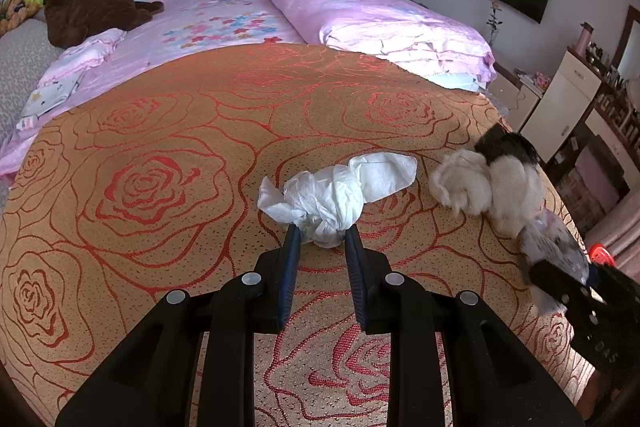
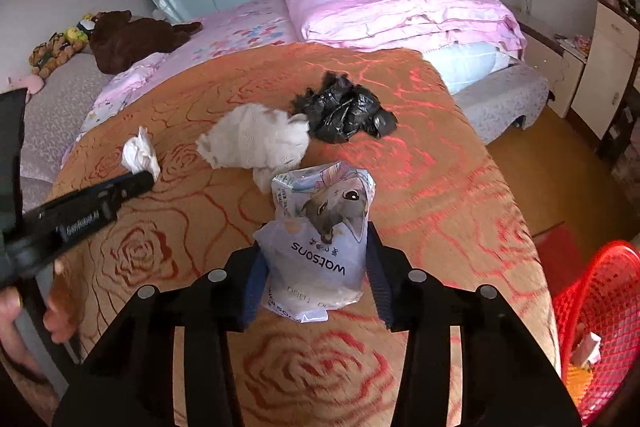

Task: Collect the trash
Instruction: 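Grasp a white tissue with the left tool while the right tool grasps the white Watsons bag, then carry the Watsons bag toward the red basket with the right tool while the left tool opens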

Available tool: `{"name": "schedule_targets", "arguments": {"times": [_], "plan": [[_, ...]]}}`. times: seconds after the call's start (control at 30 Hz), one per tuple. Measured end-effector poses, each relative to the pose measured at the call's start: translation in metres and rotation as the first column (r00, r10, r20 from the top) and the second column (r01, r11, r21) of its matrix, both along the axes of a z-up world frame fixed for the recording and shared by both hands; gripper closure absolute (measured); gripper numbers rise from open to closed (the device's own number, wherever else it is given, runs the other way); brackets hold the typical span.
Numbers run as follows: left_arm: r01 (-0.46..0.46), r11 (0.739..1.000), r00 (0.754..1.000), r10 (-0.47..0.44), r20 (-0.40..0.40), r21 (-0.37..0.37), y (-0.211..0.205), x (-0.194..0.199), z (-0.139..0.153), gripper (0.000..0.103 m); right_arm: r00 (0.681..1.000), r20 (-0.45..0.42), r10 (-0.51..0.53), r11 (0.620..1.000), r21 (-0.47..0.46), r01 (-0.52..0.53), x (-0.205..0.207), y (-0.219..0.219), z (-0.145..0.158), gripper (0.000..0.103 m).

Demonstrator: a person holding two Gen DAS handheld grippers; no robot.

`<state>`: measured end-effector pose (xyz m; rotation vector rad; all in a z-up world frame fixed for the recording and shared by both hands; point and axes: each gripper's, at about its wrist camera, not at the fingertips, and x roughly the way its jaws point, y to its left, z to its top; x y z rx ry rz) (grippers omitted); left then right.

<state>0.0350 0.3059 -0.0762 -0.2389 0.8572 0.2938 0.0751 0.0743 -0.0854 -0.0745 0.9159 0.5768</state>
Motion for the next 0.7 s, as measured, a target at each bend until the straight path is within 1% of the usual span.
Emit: {"name": "schedule_targets", "arguments": {"times": [0.1, 0.23, 0.33, 0.43, 0.7], "plan": [[-0.005, 1.000, 1.000, 0.005, 0.006, -0.015, 0.001, 0.000, 0.000, 0.082, 1.000, 0.004, -0.012, 1.000, -0.008, 0.012, -0.007, -0.010, -0.002, 0.060], [-0.008, 1.000, 1.000, 0.008, 0.005, -0.012, -0.004, -0.005, 0.001, 0.084, 1.000, 0.009, -0.014, 1.000, -0.018, 0.014, -0.017, -0.018, -0.002, 0.060], [0.006, 1.000, 1.000, -0.006, 0.000, -0.004, -0.015, -0.013, 0.001, 0.084, 1.000, 0.026, -0.013, 0.999, -0.030, 0.014, -0.025, -0.023, -0.003, 0.060], [0.019, 1.000, 1.000, -0.019, -0.009, 0.022, -0.032, -0.021, 0.001, 0.084, 0.999, 0.033, -0.016, 0.999, -0.031, 0.017, -0.030, -0.029, -0.003, 0.060], [0.039, 0.999, 0.999, -0.039, -0.011, 0.014, -0.057, -0.037, 0.003, 0.084, 0.999, 0.033, -0.023, 1.000, -0.020, 0.024, -0.040, -0.045, -0.002, 0.060]]}}
